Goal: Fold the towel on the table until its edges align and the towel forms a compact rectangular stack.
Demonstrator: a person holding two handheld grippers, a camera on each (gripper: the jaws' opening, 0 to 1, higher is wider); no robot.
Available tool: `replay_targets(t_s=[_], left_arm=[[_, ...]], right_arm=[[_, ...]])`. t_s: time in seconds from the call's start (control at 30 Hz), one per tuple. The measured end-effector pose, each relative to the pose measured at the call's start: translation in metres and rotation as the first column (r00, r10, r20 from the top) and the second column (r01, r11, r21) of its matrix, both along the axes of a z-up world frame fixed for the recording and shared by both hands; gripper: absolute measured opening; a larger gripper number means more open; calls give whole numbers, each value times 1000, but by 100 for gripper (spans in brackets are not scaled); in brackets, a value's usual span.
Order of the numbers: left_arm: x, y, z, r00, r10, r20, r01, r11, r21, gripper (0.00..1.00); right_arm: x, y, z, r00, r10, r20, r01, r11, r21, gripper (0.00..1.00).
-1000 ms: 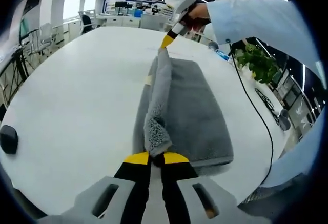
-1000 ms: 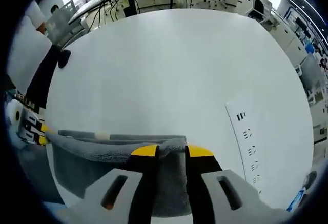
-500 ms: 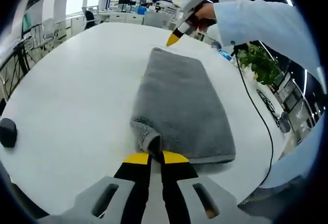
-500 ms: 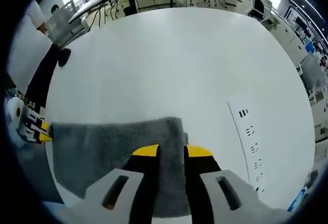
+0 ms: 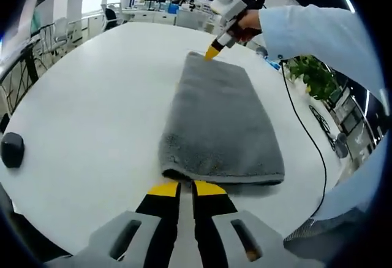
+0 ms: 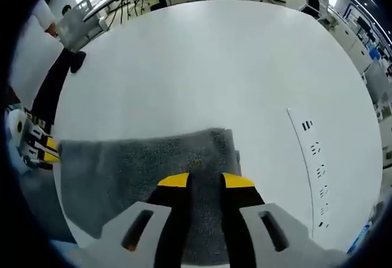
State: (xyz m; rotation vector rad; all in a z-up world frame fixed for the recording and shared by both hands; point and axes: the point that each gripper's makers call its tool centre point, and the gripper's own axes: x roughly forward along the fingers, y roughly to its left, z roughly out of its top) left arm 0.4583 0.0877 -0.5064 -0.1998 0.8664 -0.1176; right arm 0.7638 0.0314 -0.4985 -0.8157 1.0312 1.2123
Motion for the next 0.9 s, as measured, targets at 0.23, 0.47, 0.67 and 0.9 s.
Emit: replay_targets(t_s=[0.23, 0.47, 0.67, 0.9], left_arm=[[-1, 8, 10, 1000, 18, 17, -19, 1000, 17, 7], [7, 4, 21, 999, -2, 47, 0, 999, 33, 8], [15, 3, 26, 998, -21, 63, 19, 999, 44, 9], [24, 5, 27, 997, -40, 70, 37, 998, 50, 10]], right_arm=[[3, -2, -8, 1000, -2, -10, 2, 1000, -4, 18], [5, -1, -7, 1000, 0, -8, 0, 1000, -2, 18], [3, -6, -1, 1000, -2, -6, 2, 1000, 15, 18], [2, -14, 4, 1000, -4, -6, 4, 1000, 29, 18]])
